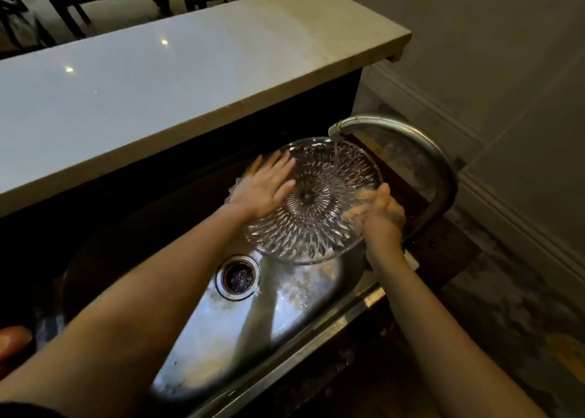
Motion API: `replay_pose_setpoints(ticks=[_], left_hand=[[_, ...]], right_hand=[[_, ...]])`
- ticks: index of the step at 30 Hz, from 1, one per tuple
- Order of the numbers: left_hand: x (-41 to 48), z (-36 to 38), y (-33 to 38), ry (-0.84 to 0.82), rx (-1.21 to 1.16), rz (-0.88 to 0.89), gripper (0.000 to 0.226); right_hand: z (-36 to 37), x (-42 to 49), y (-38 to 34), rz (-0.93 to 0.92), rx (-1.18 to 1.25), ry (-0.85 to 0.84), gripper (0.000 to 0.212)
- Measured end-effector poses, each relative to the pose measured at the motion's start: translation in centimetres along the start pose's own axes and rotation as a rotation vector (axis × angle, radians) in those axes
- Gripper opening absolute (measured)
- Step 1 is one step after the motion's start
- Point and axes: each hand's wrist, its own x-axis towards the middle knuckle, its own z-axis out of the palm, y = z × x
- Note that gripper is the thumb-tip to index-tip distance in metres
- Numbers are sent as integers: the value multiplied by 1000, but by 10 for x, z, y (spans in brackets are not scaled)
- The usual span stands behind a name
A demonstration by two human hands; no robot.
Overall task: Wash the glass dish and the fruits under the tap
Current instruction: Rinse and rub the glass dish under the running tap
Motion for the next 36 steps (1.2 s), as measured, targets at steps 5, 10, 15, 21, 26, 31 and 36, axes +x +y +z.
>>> replay_pose_setpoints(ticks=[5,10,15,21,26,31,36], left_hand=[[-58,17,5,6,-35,-92,60],[-68,22,74,-31,-304,23,56],[-10,-7,98,47,-251,61,56],[20,-13,68,70,-98,94,59],[-4,-7,3,53,17,-47,56],[-69,7,26,48,-134,-139,60],[-66,9,98,25,-231,135,58]], right_hand=[[11,2,3,9,-30,-53,48],[22,4,4,-15,-58,-55,48],[27,-7,3,-5,-53,-129,49],[13,-1,-1,89,63,-87,49],[5,1,-3,94,100,-84,49],[20,-4,-4,67,81,-117,48],[27,-3,-7,41,46,-143,50]])
